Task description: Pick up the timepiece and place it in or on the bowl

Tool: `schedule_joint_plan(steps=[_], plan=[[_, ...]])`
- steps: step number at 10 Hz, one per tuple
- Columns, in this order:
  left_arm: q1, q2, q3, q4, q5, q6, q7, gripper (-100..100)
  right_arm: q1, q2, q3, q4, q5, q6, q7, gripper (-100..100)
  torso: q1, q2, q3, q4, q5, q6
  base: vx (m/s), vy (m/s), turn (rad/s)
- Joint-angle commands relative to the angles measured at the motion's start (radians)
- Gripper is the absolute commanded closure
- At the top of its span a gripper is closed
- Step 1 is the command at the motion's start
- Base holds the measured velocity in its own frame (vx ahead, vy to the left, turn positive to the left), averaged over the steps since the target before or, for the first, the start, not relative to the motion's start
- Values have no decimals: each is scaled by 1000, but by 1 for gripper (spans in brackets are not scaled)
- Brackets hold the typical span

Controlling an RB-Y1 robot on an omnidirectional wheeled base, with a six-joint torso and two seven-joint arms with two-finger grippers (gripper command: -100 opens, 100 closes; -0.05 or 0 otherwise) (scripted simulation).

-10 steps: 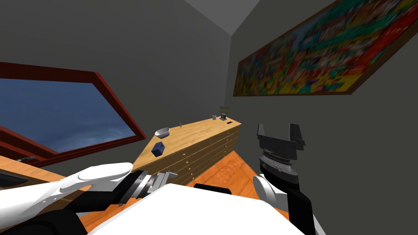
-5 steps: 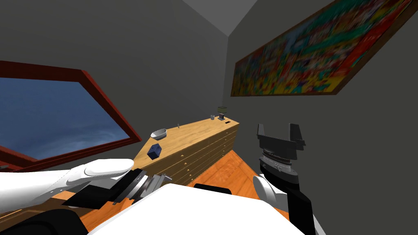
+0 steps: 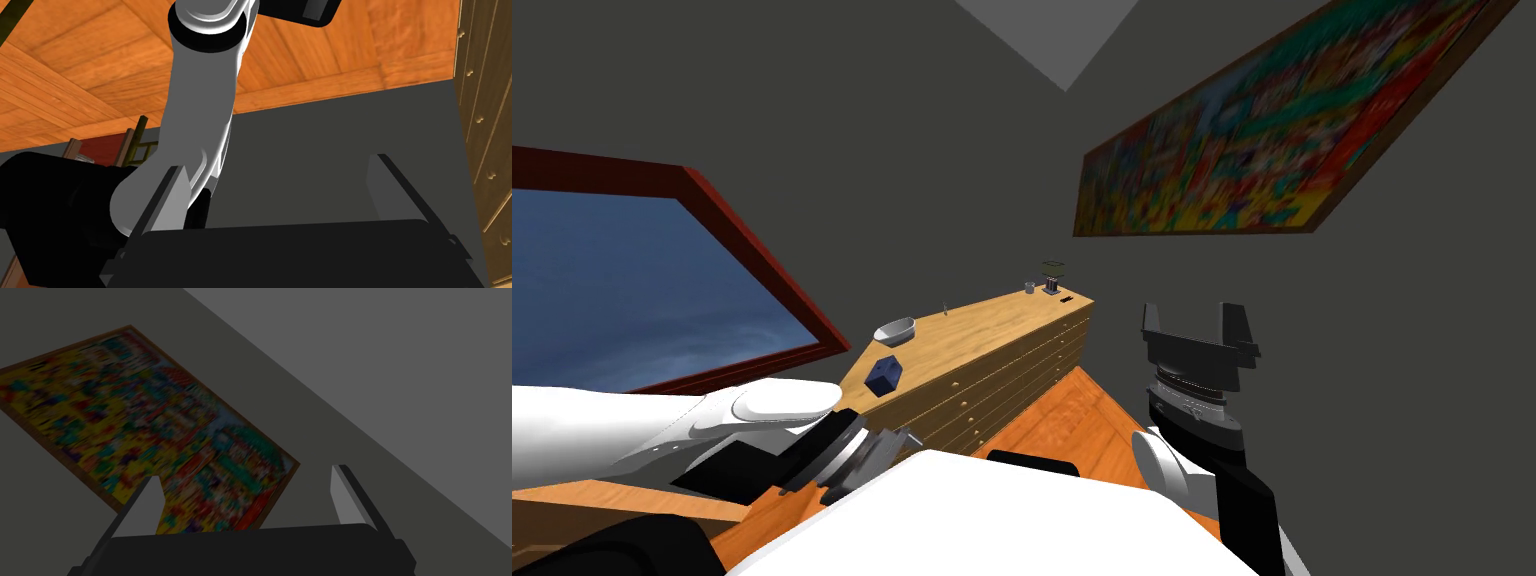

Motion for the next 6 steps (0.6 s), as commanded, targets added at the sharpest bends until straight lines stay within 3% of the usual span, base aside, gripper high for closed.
schedule_joint_plan(steps=[1,2,3,4,5,6], plan=[[-2,50,-17,7,-6,10,-29,-100,0,0,0,0,0,0,0,0,0,0,0,0,0,0,7,10,-64],[-2,62,-17,7,-6,10,-29,-100,0,0,0,0,0,0,0,0,0,0,0,0,0,0,0,0,0],[-2,95,-29,22,-50,21,-52,-100,0,0,0,0,0,0,0,0,0,0,0,0,0,-1,5,9,-84],[-2,129,-29,22,-50,21,-52,-100,0,0,0,0,0,0,0,0,0,0,0,0,0,0,6,13,-58],[-2,161,-40,37,-84,33,-74,-100,0,0,0,0,0,0,0,0,0,0,0,0,0,-1,11,20,-101],[-2,186,-40,37,-93,33,-74,-100,0,0,0,0,0,0,0,0,1,0,0,0,0,0,10,19,-45]])
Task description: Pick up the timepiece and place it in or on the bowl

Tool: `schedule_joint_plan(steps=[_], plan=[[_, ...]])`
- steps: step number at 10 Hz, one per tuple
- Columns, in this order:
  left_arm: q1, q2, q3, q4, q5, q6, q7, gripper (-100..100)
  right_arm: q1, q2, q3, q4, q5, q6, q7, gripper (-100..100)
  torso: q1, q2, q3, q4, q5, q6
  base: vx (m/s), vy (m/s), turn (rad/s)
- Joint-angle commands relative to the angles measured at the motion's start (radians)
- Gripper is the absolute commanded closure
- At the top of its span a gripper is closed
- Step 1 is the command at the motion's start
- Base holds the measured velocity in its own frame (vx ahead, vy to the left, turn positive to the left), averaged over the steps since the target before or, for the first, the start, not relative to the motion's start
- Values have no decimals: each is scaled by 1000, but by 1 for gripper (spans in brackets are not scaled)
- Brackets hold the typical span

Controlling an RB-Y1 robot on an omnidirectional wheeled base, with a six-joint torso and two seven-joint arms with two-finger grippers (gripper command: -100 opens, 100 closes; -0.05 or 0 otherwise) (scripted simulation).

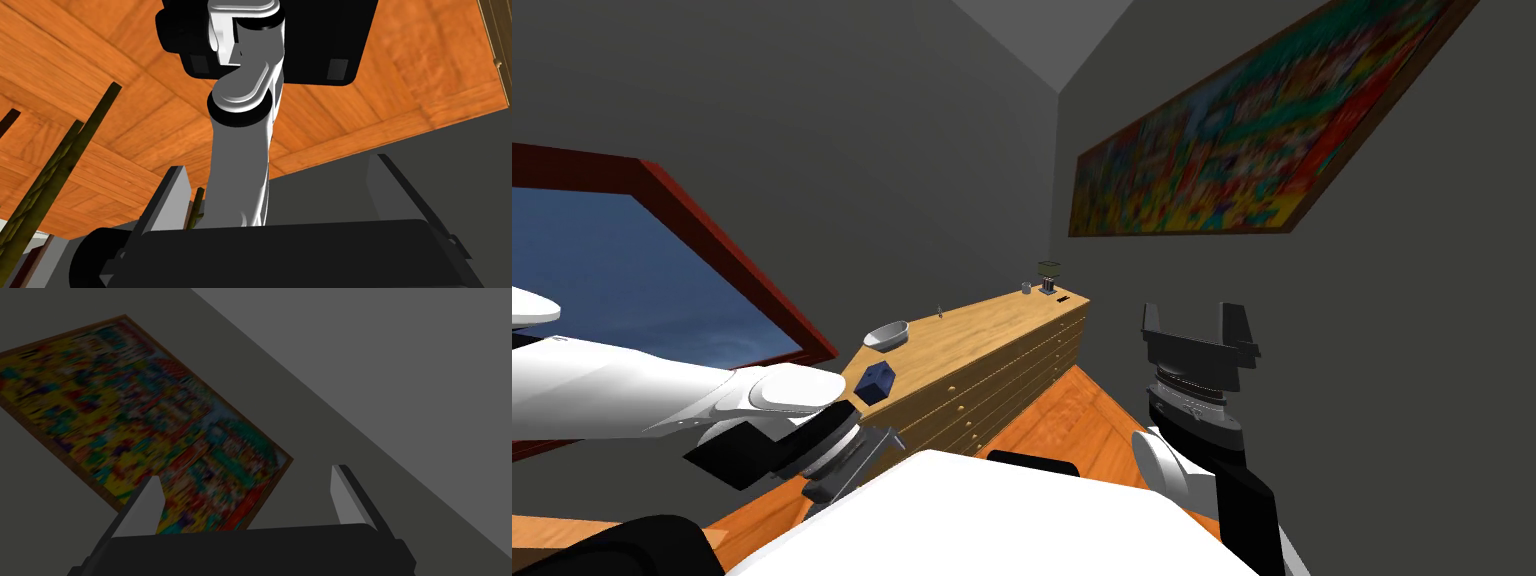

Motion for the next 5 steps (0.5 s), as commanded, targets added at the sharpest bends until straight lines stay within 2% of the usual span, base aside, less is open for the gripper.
schedule_joint_plan(steps=[1,2,3,4,5], plan=[[-24,32,-24,-4,1,4,-8,-100,0,0,0,0,0,0,0,0,0,0,0,0,0,0,6,7,10],[-25,69,-35,11,-42,16,-30,-100,0,0,0,0,0,0,0,0,-1,0,0,0,0,0,9,12,-74],[-25,92,-35,11,-42,16,-30,-100,0,0,0,0,0,0,0,0,-1,0,0,0,0,0,11,18,-52],[-28,126,-45,27,-83,28,-51,-100,0,0,0,0,0,0,0,0,0,0,0,0,0,0,13,33,-71],[-28,148,-45,27,-83,28,-51,-100,0,0,0,0,0,0,0,0,1,0,0,0,0,0,11,31,-43]])
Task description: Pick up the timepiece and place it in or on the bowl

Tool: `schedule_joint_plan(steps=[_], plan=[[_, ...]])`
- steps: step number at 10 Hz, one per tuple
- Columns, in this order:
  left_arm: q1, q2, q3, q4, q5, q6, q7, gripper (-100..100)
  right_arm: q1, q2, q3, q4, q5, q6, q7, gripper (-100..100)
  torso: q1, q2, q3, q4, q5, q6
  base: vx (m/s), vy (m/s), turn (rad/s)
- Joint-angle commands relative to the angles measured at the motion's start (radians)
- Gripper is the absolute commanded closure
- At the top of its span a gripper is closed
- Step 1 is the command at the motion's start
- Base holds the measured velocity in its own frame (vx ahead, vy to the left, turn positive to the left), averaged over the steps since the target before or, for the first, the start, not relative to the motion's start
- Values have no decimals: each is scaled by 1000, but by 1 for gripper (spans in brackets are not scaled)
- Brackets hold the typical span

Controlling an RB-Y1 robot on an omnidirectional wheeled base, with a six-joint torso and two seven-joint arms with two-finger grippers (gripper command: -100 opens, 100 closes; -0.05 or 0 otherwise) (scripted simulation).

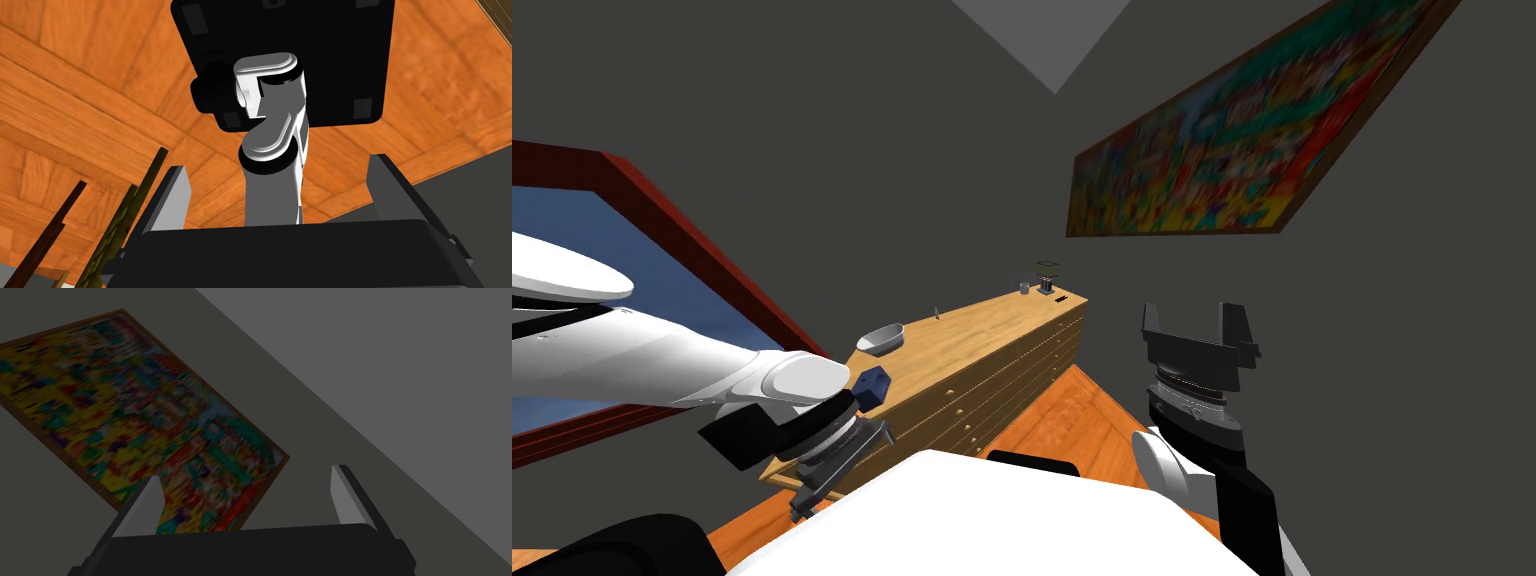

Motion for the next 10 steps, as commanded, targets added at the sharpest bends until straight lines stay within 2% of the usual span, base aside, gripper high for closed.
schedule_joint_plan(steps=[1,2,3,4,5,6,10], plan=[[-11,50,-19,15,-45,13,-26,-100,0,0,0,0,0,0,0,0,0,0,0,0,0,0,17,29,-62],[-11,68,-19,15,-45,13,-26,-100,0,0,0,0,0,0,0,0,0,0,0,0,0,0,14,26,-39],[-14,105,-28,30,-84,25,-45,-100,0,0,0,0,0,0,0,0,0,0,0,0,0,0,14,35,-53],[-14,115,-28,30,-84,25,-45,-100,0,0,0,0,0,0,0,0,0,0,0,0,0,0,15,34,-34],[-18,154,-36,44,-120,37,-63,-100,0,0,0,0,0,0,0,0,0,0,0,0,0,0,21,45,-53],[-18,157,-36,44,-120,37,-63,-100,0,0,0,0,0,0,0,0,1,-1,0,0,0,0,17,38,-35],[-32,279,-61,91,-236,76,-118,-100,0,0,0,0,0,0,0,0,3,-1,-1,0,1,0,34,69,-54]])
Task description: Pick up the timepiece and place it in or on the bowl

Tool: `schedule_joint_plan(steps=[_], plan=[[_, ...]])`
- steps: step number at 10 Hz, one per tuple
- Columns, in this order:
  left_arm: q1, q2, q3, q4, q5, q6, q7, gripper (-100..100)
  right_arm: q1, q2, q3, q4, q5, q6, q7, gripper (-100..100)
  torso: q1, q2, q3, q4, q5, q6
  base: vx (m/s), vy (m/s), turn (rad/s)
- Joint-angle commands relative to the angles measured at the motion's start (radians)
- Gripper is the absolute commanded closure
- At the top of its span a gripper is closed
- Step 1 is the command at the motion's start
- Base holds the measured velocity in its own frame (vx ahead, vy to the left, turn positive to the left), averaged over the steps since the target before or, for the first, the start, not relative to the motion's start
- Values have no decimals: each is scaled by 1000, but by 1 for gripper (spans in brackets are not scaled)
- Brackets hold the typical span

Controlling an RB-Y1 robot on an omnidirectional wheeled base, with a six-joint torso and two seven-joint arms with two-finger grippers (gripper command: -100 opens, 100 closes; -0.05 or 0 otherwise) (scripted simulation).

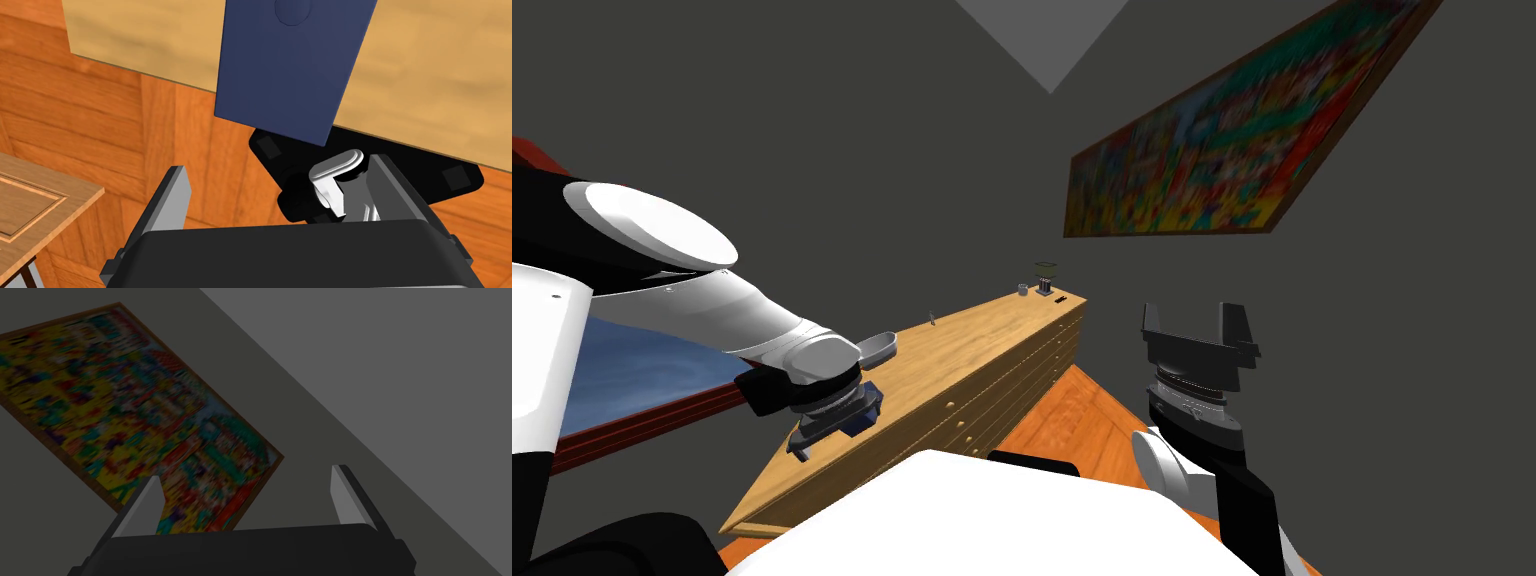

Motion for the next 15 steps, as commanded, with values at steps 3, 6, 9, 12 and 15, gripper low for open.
schedule_joint_plan(steps=[3,6,9,12,15], plan=[[-6,37,-19,16,-45,20,-23,-100,0,0,0,0,0,0,0,0,0,0,0,0,0,0,40,62,-29],[41,15,-6,44,-43,31,-9,-100,0,0,0,0,0,0,0,0,-5,5,3,1,-1,1,-39,8,-148],[112,-21,17,85,-37,43,14,-100,0,0,0,0,0,0,0,0,-4,9,5,2,-1,0,-89,14,-185],[105,-15,19,82,-37,39,10,100,0,0,0,0,0,0,0,0,-5,5,3,1,-1,0,-16,2,-9],[104,-15,20,82,-37,40,10,100,0,0,0,0,0,0,0,0,-4,3,1,0,0,-1,0,0,0]])
